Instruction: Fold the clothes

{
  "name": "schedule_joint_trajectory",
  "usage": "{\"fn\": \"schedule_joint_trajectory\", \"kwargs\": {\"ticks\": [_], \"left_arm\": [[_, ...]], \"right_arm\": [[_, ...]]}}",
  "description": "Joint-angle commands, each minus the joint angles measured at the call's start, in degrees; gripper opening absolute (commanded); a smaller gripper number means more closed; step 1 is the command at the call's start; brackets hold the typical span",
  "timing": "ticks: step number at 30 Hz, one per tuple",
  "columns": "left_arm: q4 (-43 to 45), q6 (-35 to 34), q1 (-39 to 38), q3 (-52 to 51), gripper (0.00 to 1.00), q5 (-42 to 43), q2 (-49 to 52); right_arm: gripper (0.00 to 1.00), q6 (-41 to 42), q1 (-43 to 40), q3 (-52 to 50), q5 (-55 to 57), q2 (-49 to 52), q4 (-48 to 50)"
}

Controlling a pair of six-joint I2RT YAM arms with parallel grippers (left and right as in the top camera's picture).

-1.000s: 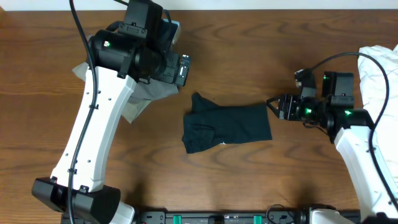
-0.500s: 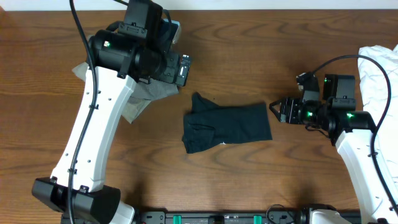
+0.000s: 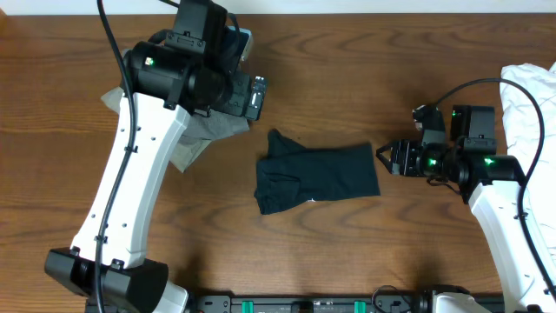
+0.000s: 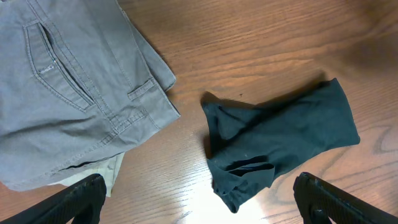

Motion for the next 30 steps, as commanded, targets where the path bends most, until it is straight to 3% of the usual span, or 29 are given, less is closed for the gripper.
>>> {"fn": "schedule_joint_trajectory", "kwargs": {"ticks": [1, 30], "left_arm": [[0.09, -0.17, -0.07, 0.81, 0.98, 0.57, -0.04], [-0.52, -0.81, -0.07, 0.81, 0.98, 0.59, -0.04]], "right_arm": [[0.63, -1.31, -0.26, 0.7, 0.5, -0.35, -0.44], [0.64, -2.16, -0.26, 0.7, 0.92, -0.35, -1.14]]}}
